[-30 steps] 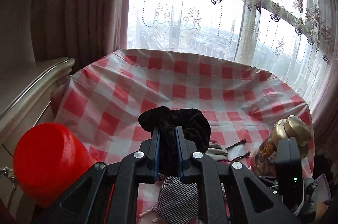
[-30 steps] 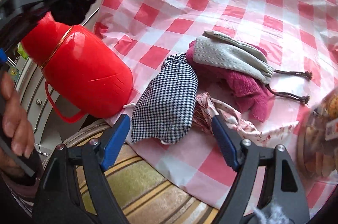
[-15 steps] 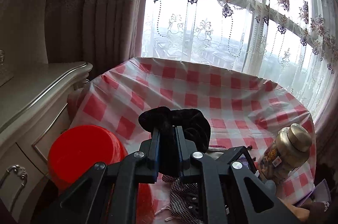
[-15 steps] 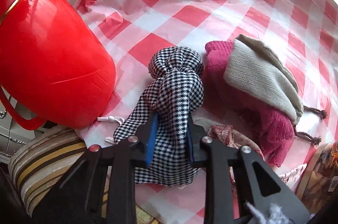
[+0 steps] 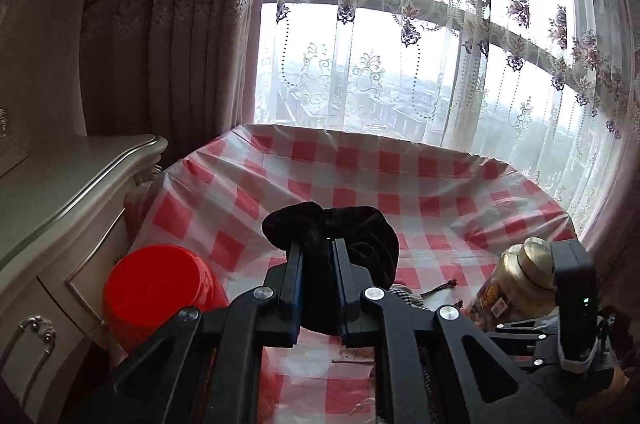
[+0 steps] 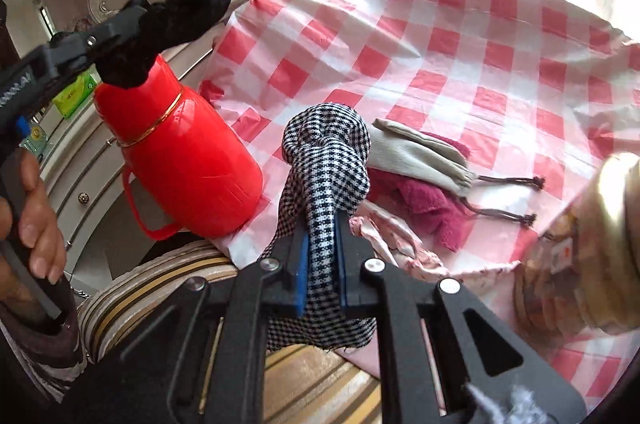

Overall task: Organize soft objects
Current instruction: 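Grasp the houndstooth bag with the right gripper while the left holds the scrunchie, then carry the scrunchie and houndstooth bag into the box and open both grippers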

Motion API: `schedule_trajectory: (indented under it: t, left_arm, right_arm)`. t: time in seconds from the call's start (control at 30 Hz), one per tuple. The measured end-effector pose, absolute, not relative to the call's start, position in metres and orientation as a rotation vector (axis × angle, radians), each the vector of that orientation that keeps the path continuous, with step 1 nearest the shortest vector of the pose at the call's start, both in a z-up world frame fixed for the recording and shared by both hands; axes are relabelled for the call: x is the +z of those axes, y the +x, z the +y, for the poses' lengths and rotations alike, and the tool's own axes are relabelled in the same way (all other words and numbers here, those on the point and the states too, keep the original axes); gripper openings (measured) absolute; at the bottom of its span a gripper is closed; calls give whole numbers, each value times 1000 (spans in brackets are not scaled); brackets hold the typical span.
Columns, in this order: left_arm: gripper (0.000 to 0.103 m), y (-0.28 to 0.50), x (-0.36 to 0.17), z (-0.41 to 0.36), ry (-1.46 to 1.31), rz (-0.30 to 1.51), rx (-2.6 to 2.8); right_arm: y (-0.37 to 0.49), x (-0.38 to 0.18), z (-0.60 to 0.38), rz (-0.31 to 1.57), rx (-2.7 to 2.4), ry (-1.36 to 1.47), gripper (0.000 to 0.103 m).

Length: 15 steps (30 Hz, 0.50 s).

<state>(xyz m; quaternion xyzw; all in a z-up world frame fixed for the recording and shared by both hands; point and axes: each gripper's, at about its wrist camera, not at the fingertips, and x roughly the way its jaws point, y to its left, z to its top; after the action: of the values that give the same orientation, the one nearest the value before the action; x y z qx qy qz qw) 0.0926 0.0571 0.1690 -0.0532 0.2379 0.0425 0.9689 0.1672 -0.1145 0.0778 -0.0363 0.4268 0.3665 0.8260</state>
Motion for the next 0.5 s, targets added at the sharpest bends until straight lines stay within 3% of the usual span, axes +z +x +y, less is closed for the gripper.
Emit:
schedule_trajectory:
  t: [0.3, 0.5]
  left_arm:
    - [14, 80, 172, 2, -109, 507, -98]
    - [14, 76, 166, -53, -111, 559, -252]
  right_arm:
    - [103, 125, -297, 835, 520, 67, 14]
    - [52, 118, -419, 858, 258, 141, 14]
